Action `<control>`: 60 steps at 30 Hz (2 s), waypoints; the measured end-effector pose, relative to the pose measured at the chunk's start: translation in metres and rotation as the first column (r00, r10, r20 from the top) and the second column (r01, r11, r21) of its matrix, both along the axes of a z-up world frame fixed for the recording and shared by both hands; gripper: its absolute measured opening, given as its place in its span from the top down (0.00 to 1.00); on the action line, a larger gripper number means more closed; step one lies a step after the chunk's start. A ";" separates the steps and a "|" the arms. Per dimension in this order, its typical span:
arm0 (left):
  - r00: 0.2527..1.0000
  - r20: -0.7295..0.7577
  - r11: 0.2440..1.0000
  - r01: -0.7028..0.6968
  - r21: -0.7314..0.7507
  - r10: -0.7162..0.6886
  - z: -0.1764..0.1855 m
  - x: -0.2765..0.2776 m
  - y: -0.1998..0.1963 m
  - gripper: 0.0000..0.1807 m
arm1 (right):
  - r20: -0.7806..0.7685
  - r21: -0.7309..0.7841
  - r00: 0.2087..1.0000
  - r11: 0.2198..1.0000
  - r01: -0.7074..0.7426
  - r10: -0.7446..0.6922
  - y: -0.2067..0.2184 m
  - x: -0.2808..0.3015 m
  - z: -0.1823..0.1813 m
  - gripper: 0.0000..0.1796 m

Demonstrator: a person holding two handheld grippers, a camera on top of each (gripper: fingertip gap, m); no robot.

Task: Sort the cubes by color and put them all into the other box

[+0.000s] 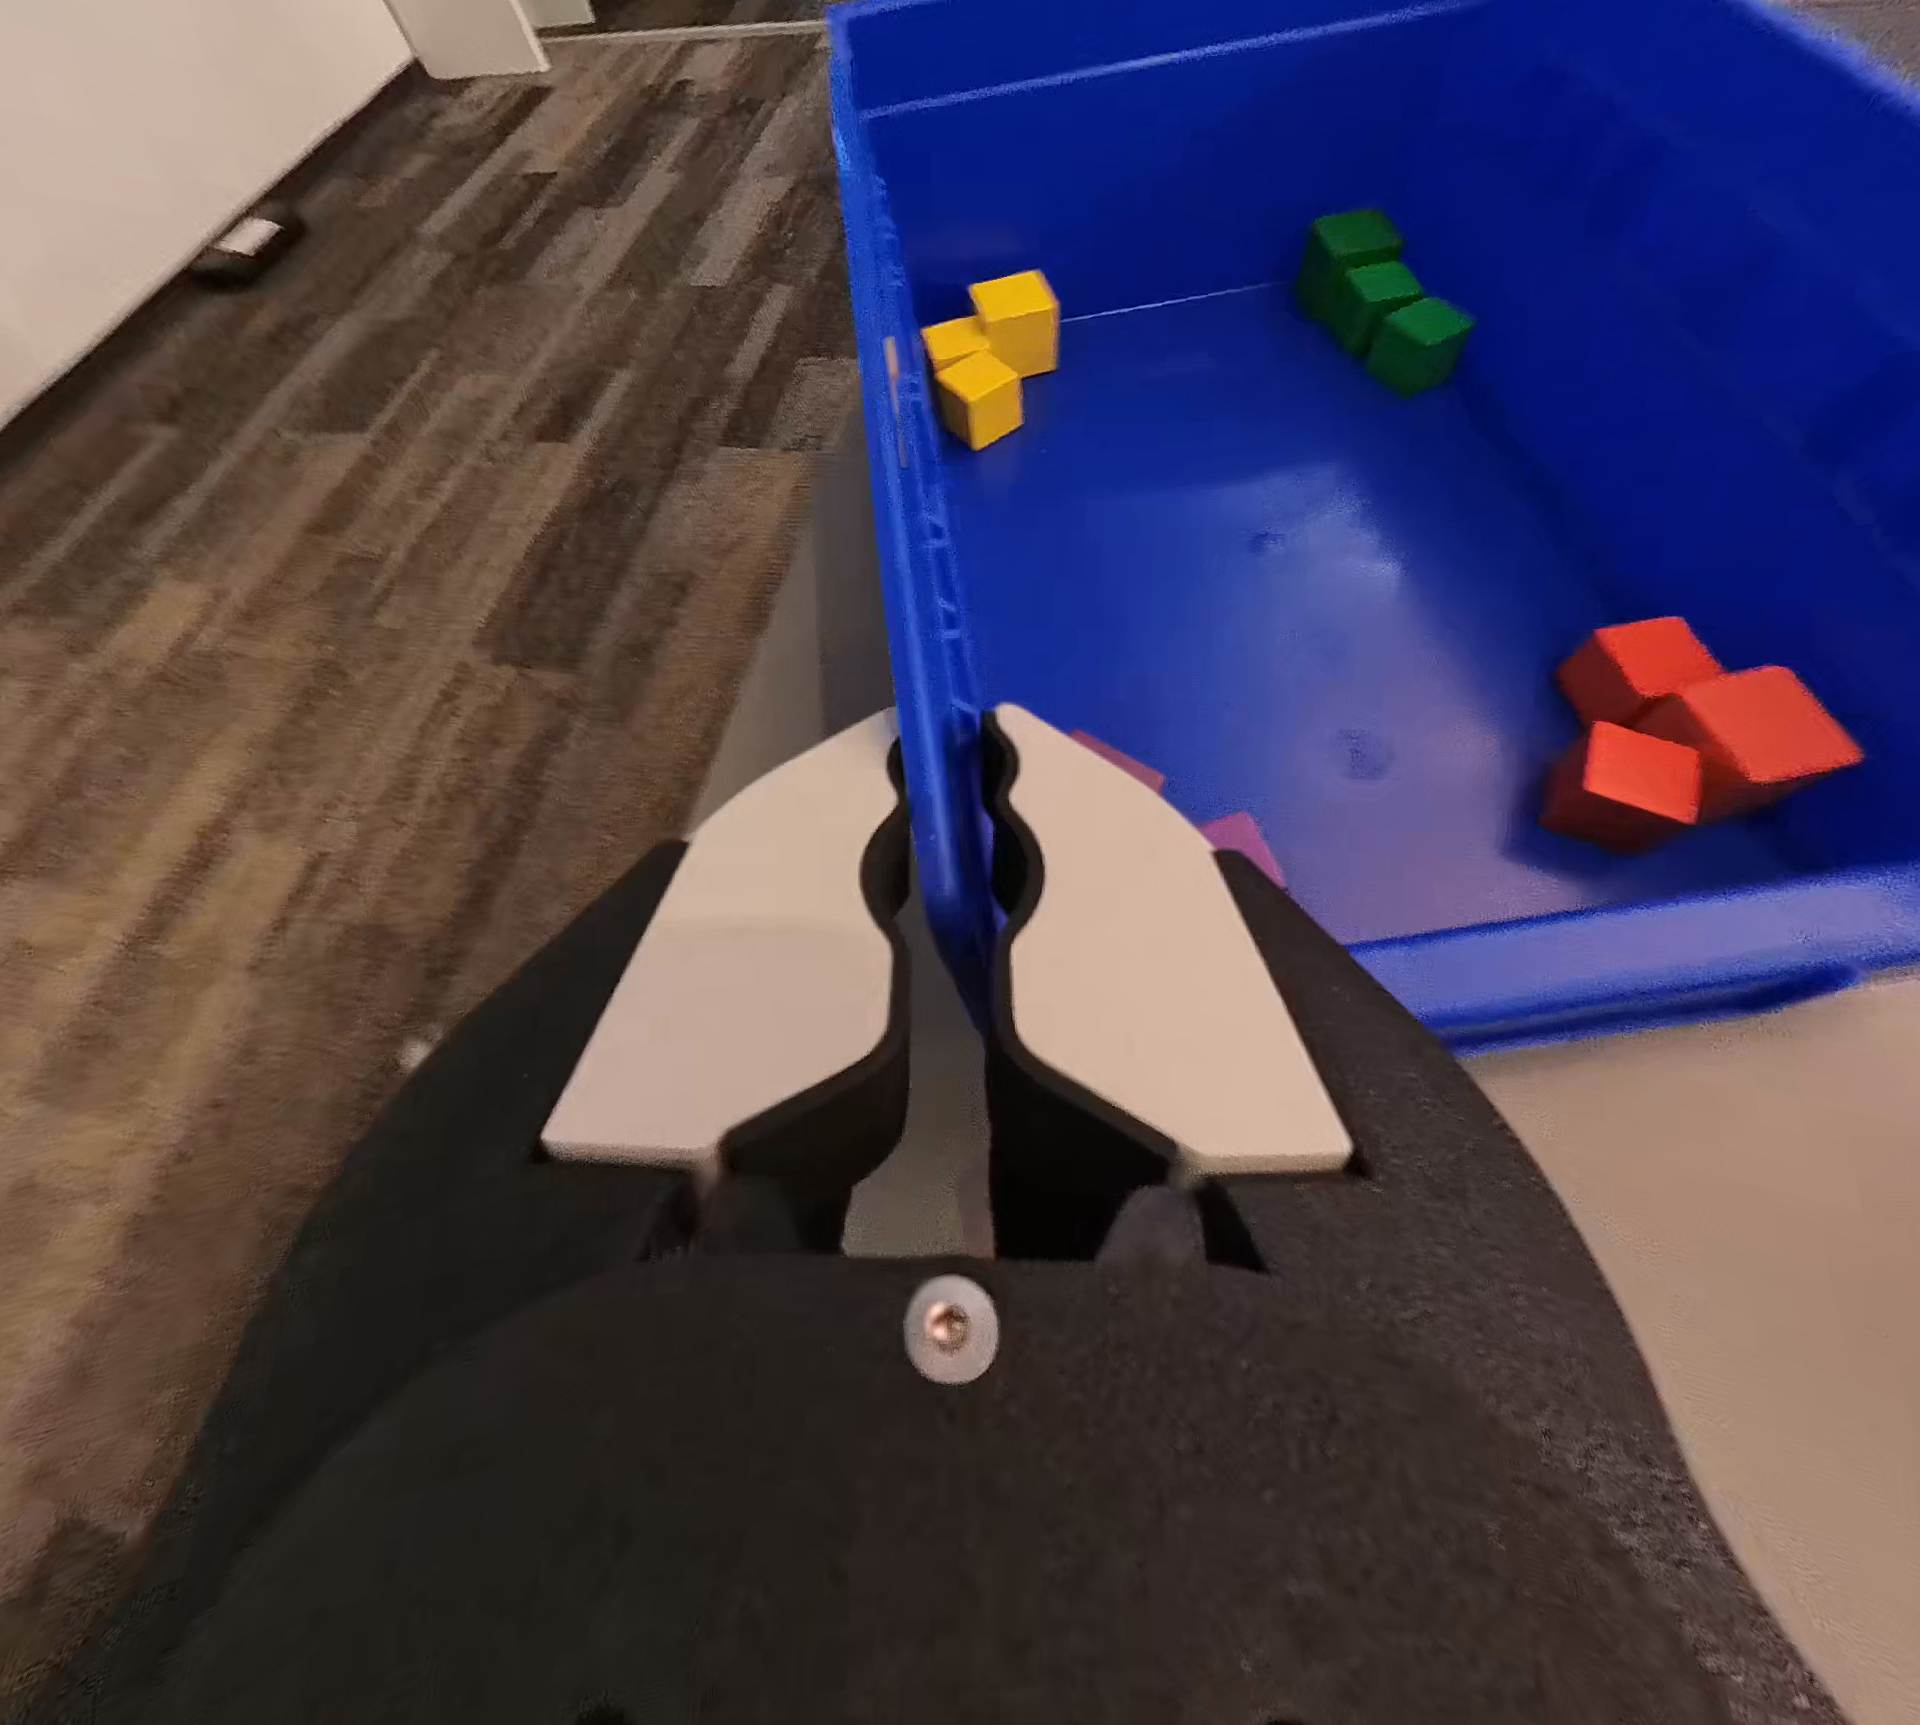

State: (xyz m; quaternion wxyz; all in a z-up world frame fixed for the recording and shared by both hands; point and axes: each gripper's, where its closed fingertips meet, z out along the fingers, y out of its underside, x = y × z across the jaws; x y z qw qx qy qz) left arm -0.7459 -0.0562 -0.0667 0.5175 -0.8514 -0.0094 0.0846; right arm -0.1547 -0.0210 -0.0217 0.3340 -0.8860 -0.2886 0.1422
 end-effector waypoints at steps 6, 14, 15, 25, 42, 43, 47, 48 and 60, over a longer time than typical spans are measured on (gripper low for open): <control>0.975 -0.017 0.975 0.219 -0.043 -0.220 -0.001 -0.015 0.030 0.96 | -0.136 -0.029 0.986 0.995 0.092 -0.095 -0.015 0.043 -0.010 0.86; 0.936 0.005 0.932 0.350 -0.091 -0.351 -0.001 -0.042 0.047 0.96 | -0.109 -0.052 0.991 0.996 0.073 -0.078 -0.020 0.047 -0.027 0.86; 0.937 0.010 0.933 0.348 -0.095 -0.349 -0.001 -0.045 0.048 0.96 | -0.095 -0.052 0.992 0.996 0.074 -0.079 -0.020 0.047 -0.028 0.86; 0.947 0.050 0.948 0.318 0.016 -0.318 0.004 -0.046 0.051 0.88 | -0.224 0.014 0.938 0.962 0.274 -0.264 -0.005 0.042 -0.011 0.71; 0.903 0.256 0.896 0.236 0.377 -0.345 0.067 0.055 -0.052 0.69 | 0.270 -0.108 0.928 0.950 0.294 -0.257 0.008 0.023 -0.064 0.93; 0.884 0.279 0.882 0.248 0.401 -0.376 0.067 0.069 -0.058 0.70 | 0.242 -0.141 0.937 0.946 0.293 -0.254 0.014 0.026 -0.064 0.94; 0.848 0.277 0.854 0.321 0.408 -0.451 0.067 0.109 -0.068 0.71 | 0.157 -0.235 0.959 0.934 0.270 -0.238 0.030 0.042 -0.064 0.97; 0.852 0.256 0.855 0.341 0.391 -0.457 0.068 0.115 -0.068 0.71 | 0.156 -0.242 0.962 0.935 0.258 -0.225 0.033 0.048 -0.064 0.98; 0.848 0.223 0.837 0.370 0.403 -0.481 0.097 0.146 -0.070 0.74 | 0.106 -0.303 0.949 0.900 0.315 -0.296 0.014 0.212 -0.067 0.98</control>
